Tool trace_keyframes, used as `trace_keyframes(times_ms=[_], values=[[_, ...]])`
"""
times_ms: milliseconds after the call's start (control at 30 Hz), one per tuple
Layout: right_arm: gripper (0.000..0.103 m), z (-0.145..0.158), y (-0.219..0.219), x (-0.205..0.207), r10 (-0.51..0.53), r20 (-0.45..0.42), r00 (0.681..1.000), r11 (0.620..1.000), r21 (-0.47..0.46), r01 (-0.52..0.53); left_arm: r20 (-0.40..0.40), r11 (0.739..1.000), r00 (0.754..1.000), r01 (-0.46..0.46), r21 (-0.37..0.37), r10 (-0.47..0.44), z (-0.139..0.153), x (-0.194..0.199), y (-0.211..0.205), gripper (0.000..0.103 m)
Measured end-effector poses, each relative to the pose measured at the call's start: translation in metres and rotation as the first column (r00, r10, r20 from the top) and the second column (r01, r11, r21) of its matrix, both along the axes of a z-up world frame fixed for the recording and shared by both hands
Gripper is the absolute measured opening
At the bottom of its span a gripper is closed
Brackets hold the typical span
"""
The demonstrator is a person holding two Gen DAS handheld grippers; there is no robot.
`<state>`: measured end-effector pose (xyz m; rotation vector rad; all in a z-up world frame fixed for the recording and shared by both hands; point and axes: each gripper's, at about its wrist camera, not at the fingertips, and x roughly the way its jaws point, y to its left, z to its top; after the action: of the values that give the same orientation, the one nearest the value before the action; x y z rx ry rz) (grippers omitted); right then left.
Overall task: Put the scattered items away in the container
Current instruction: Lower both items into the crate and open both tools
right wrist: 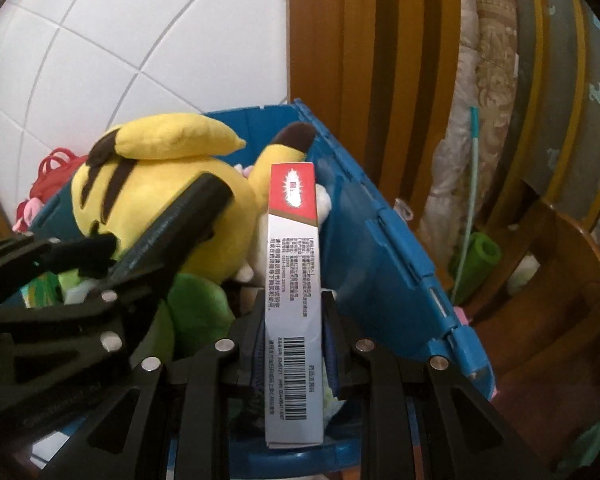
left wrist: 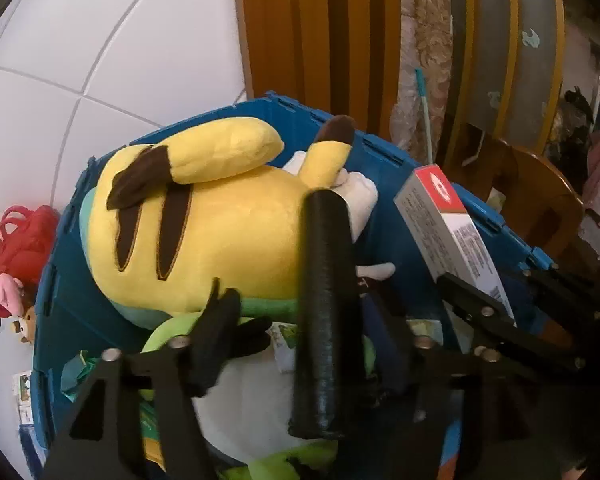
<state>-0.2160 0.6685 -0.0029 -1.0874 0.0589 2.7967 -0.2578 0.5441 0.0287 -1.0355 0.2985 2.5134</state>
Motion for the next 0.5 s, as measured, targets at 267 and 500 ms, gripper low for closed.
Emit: trace_keyframes(times_ms=[267,500], values=[[0.055,0.001,0.009,0.005,-0.028,-0.001,1.0,0.999,0.033,0.028,-0.012,1.0,1.0,-0.023,0.017,0.023,0.002,0.001,-0.01,0.074],[0.092,0.012,0.015,0.016,-0.062,-0.04,0.997,0.997,0.042,0.064,-0.042,0.998,0.998,-0.044,0.043,0.045,0.01,0.012,-0.028,0.081]])
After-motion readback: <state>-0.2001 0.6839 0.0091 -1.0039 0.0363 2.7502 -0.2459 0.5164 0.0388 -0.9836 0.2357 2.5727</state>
